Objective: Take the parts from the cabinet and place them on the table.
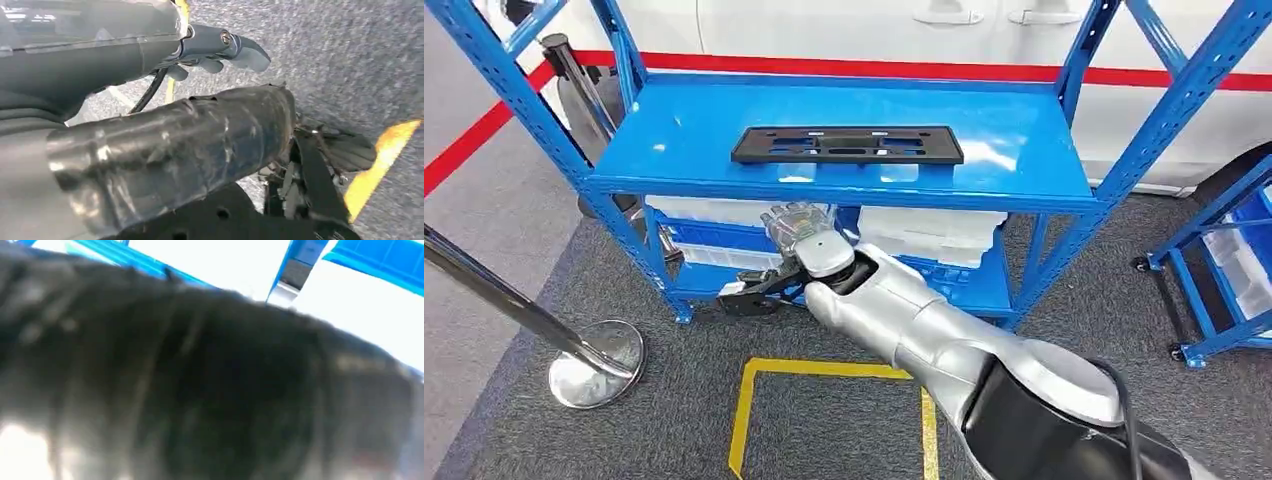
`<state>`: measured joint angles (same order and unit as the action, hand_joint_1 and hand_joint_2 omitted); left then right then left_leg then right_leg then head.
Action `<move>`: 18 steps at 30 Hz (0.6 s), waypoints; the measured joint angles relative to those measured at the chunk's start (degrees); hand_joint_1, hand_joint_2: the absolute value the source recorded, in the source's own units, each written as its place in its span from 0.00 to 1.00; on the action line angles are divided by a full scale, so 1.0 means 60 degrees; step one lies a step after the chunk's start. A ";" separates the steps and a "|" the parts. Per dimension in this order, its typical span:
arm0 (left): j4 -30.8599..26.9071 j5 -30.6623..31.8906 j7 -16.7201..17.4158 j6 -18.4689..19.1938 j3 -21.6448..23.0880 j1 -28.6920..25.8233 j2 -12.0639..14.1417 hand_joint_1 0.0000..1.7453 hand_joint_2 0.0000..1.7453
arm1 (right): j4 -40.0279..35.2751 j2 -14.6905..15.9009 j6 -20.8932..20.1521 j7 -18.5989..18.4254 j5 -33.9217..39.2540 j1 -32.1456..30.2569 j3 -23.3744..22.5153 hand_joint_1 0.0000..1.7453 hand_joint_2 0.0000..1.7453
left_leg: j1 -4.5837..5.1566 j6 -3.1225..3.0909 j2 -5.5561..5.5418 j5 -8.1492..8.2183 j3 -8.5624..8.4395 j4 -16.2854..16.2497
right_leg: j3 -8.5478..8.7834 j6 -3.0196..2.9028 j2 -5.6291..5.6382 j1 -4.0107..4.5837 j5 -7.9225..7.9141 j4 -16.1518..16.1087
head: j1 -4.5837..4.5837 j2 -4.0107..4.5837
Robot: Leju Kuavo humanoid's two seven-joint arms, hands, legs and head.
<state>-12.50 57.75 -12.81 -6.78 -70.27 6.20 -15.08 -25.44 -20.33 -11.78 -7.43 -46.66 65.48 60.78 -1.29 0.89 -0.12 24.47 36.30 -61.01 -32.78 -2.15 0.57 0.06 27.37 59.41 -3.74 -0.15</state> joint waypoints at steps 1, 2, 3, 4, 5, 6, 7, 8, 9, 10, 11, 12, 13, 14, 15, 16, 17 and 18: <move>0.0000 0.0007 0.0000 -0.0007 0.0000 0.0009 0.0000 0.00 0.00 | 0.0004 0.0000 -0.0004 -0.0007 0.0007 0.0034 0.0059 0.00 0.00 | 0.0064 -0.0034 -0.0019 0.0032 -0.0138 0.0285 | -0.0053 0.0053 0.0014 0.0056 0.0036 0.0078 | -0.0011 0.0000; 0.0000 0.0015 -0.0004 -0.0007 0.0000 0.0041 0.0000 0.00 0.00 | 0.0004 0.0000 0.0007 -0.0011 0.0015 0.0038 0.0095 0.00 0.00 | 0.0072 -0.0104 -0.0018 0.0089 -0.0105 0.0237 | -0.0076 0.0095 0.0005 0.0045 0.0016 0.0044 | -0.0008 0.0000; 0.0000 0.0026 -0.0004 -0.0015 0.0004 0.0049 0.0000 0.00 0.00 | 0.0004 0.0000 0.0007 -0.0015 0.0022 0.0028 0.0121 0.00 0.00 | 0.0082 -0.0126 -0.0023 0.0100 -0.0107 0.0263 | -0.0063 0.0117 -0.0001 0.0043 0.0025 0.0025 | -0.0004 0.0000; 0.0000 0.0033 -0.0004 -0.0015 0.0004 0.0032 0.0000 0.00 0.00 | 0.0004 0.0000 0.0007 -0.0015 0.0025 0.0031 0.0143 0.00 0.00 | 0.0088 -0.0162 -0.0027 0.0114 -0.0116 0.0286 | -0.0035 0.0146 -0.0009 0.0039 0.0039 0.0003 | -0.0004 0.0000; 0.0000 0.0040 -0.0003 -0.0018 0.0000 0.0031 -0.0011 0.00 0.00 | 0.0000 -0.0008 0.0007 -0.0015 0.0026 0.0046 0.0157 0.00 0.00 | -0.0021 -0.0224 -0.0013 0.0099 -0.0211 0.0375 | -0.0029 0.0225 -0.0011 0.0081 0.0123 0.0032 | -0.0011 0.0000; 0.0000 0.0051 0.0004 -0.0018 0.0000 0.0005 -0.0011 0.00 0.00 | 0.0000 -0.0004 0.0004 -0.0018 0.0029 0.0058 0.0172 0.00 0.00 | -0.0018 -0.0260 -0.0008 0.0118 -0.0284 0.0416 | -0.0097 0.0289 -0.0031 0.0048 0.0239 0.0263 | 0.0003 0.0000; 0.0000 0.0062 0.0003 -0.0018 0.0000 0.0008 -0.0011 0.00 0.00 | 0.0004 -0.0004 -0.0004 -0.0022 0.0040 0.0090 0.0175 0.00 0.00 | -0.0017 -0.0340 0.0000 0.0154 -0.0310 0.0419 | -0.0375 0.0335 -0.0039 0.0026 0.0486 0.0810 | 0.0003 0.0000; 0.0000 0.0062 0.0000 -0.0018 0.0000 0.0017 -0.0011 0.00 0.00 | 0.0004 0.0000 -0.0011 -0.0022 0.0047 0.0091 0.0179 0.00 0.00 | -0.0014 -0.0372 0.0000 0.0176 -0.0330 0.0418 | -0.0795 0.0368 -0.0039 -0.0004 0.0778 0.1579 | 0.0003 0.0000; 0.0000 0.0062 0.0000 -0.0018 0.0000 0.0019 -0.0011 0.00 0.00 | 0.0015 0.0011 -0.0015 -0.0026 0.0051 0.0067 0.0194 0.00 0.00 | -0.0012 -0.0409 0.0001 0.0202 -0.0349 0.0418 | -0.1233 0.0394 -0.0039 -0.0026 0.1008 0.2308 | 0.0003 0.0000; 0.0000 0.0062 0.0000 -0.0011 0.0000 0.0021 -0.0007 0.00 0.00 | 0.0022 0.0025 -0.0022 -0.0026 0.0055 0.0044 0.0219 0.00 0.00 | -0.0012 -0.0425 -0.0003 0.0232 -0.0373 0.0416 | -0.1595 0.0415 -0.0039 -0.0053 0.1085 0.2836 | 0.0003 0.0000; 0.0000 0.0058 0.0000 -0.0015 0.0000 0.0020 -0.0007 0.00 0.00 | 0.0029 0.0029 -0.0022 -0.0033 0.0055 0.0028 0.0241 0.00 0.00 | -0.0013 -0.0425 -0.0014 0.0266 -0.0416 0.0415 | -0.1769 0.0428 -0.0041 -0.0079 0.0939 0.2951 | 0.0007 0.0000; 0.0000 0.0058 0.0000 -0.0015 0.0000 0.0014 -0.0007 0.00 0.00 | 0.0036 0.0033 -0.0018 -0.0033 0.0055 0.0025 0.0263 0.00 0.00 | -0.0014 -0.0414 -0.0024 0.0326 -0.0503 0.0414 | -0.1677 0.0421 -0.0043 -0.0104 0.0468 0.2527 | 0.0007 0.0000; 0.0000 0.0055 0.0000 -0.0015 0.0000 0.0009 -0.0011 0.00 0.00 | 0.0040 0.0033 -0.0015 -0.0037 0.0055 0.0030 0.0277 0.00 0.00 | -0.0014 -0.0395 -0.0032 0.0384 -0.0596 0.0413 | -0.1434 0.0397 -0.0043 -0.0114 -0.0016 0.1889 | 0.0003 0.0000; 0.0000 0.0055 0.0011 -0.0015 -0.0004 0.0002 -0.0011 0.00 0.00 | 0.0040 0.0033 -0.0011 -0.0037 0.0058 0.0038 0.0285 0.00 0.00 | -0.0013 -0.0365 -0.0033 0.0457 -0.0710 0.0413 | -0.1069 0.0348 -0.0044 -0.0115 -0.0575 0.0989 | 0.0003 0.0000; 0.0000 0.0051 0.0026 -0.0015 -0.0004 -0.0005 -0.0018 0.00 0.00 | 0.0044 0.0036 -0.0015 -0.0033 0.0062 0.0042 0.0288 0.00 0.00 | -0.0017 -0.0327 -0.0031 0.0524 -0.0763 0.0417 | -0.0846 0.0295 -0.0042 -0.0096 -0.0776 0.0361 | 0.0007 0.0003; 0.0000 0.0044 0.0029 -0.0015 -0.0004 0.0015 -0.0026 0.00 0.00 | 0.0055 0.0051 -0.0015 -0.0033 0.0069 0.0074 0.0292 0.00 0.00 | 0.0045 -0.0257 -0.0035 0.0565 -0.0757 0.0392 | -0.0761 0.0276 -0.0041 -0.0002 -0.0682 0.0320 | -0.0004 0.0000; 0.0000 0.0044 0.0044 -0.0018 -0.0004 0.0023 -0.0025 0.00 0.00 | 0.0062 0.0047 -0.0007 -0.0033 0.0073 0.0097 0.0296 0.00 0.00 | 0.0034 -0.0209 -0.0047 0.0564 -0.0722 0.0393 | -0.0608 0.0241 -0.0043 0.0004 -0.0516 0.0105 | 0.0007 0.0000; 0.0000 0.0044 0.0058 -0.0022 -0.0004 0.0035 -0.0025 0.00 0.00 | 0.0066 0.0047 0.0033 -0.0037 0.0073 0.0099 0.0299 0.00 0.00 | 0.0019 -0.0162 -0.0041 0.0563 -0.0713 0.0407 | -0.0639 0.0228 -0.0029 0.0031 -0.0494 0.0112 | -0.0008 0.0000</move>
<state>-12.50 58.01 -12.46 -6.91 -70.29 6.41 -15.23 -25.05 -20.04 -11.58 -7.65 -46.23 66.07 62.58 -1.18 -0.08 -0.36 27.85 32.02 -58.56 -36.61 -0.78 0.40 0.25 24.40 60.08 -3.78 -0.15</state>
